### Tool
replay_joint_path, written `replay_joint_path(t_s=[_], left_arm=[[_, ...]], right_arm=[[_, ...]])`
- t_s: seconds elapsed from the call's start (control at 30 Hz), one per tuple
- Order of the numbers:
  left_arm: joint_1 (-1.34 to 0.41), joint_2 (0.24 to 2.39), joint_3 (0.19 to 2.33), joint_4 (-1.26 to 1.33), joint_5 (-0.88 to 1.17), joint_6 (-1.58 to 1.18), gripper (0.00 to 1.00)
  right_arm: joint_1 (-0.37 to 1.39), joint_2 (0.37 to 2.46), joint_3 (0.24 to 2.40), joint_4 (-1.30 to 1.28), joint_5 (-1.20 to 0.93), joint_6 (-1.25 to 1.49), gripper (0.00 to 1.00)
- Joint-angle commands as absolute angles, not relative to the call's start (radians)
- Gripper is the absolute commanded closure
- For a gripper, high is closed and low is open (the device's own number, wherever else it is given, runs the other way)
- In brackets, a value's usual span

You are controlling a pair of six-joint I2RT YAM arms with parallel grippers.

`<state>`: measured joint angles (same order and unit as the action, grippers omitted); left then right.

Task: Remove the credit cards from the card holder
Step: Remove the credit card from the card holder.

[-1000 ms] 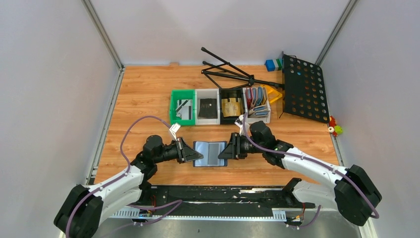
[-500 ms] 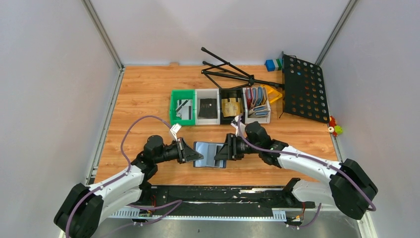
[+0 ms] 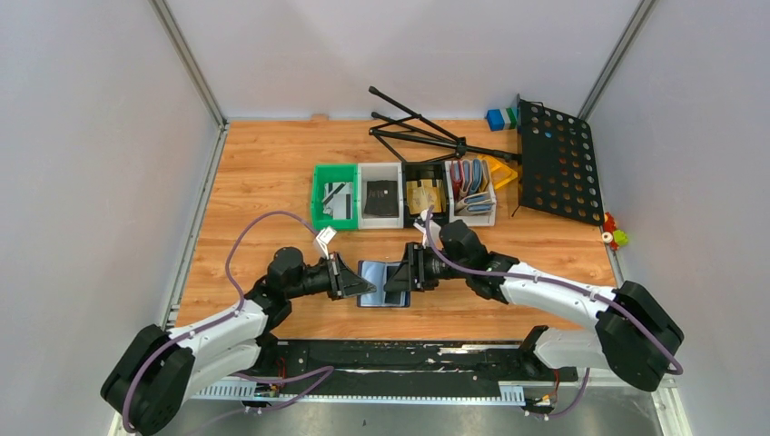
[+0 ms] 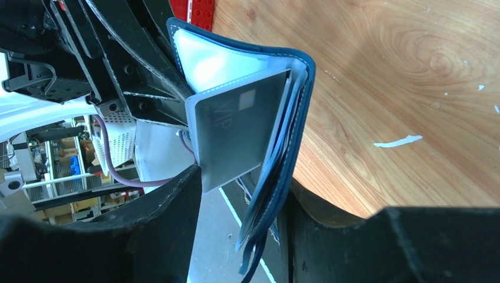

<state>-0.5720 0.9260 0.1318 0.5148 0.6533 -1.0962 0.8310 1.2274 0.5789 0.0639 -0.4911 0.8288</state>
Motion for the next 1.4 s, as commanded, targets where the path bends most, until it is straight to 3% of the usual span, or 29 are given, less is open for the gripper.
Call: replay_joint_path(t_s=[0.0, 0.17, 0.47, 0.6, 0.7, 0.83, 1.07, 1.37], left_arm=[[-0.59, 0.947, 0.175, 0.664, 0.687, -1.115, 1.0], [-0.6, 0.98, 0.171, 0.699, 0.687, -1.12, 1.0], [-0.617, 1.02, 0.163, 0.78, 0.692, -1.152, 1.0], [-0.617, 1.027, 0.162, 0.781, 0.694, -1.148, 1.0], [-0.617, 1.034, 0.161, 0.799, 0.701, -1.158, 1.0], [-0.617, 1.04, 0.151, 0.841, 0.704, -1.183, 1.0], [-0.617, 1.067, 0.125, 0.978, 0.698, -1.269, 1.0], [-0.617, 1.154, 0.103, 1.174, 0.693, -1.382, 1.0]], right_arm=[[0.849, 1.246, 0.629, 0.083, -0.432, 0.824, 0.53], [0.862, 1.264, 0.648, 0.055, -0.398, 0.81, 0.54], [0.88, 1.288, 0.677, 0.009, -0.361, 0.804, 0.69], [0.88, 1.277, 0.665, 0.016, -0.358, 0.803, 0.68], [0.88, 1.272, 0.657, 0.03, -0.362, 0.807, 0.6], [0.88, 1.249, 0.632, 0.073, -0.367, 0.823, 0.57], [0.88, 1.206, 0.592, 0.12, -0.368, 0.842, 0.39], [0.877, 1.111, 0.595, 0.056, -0.325, 0.848, 0.24]])
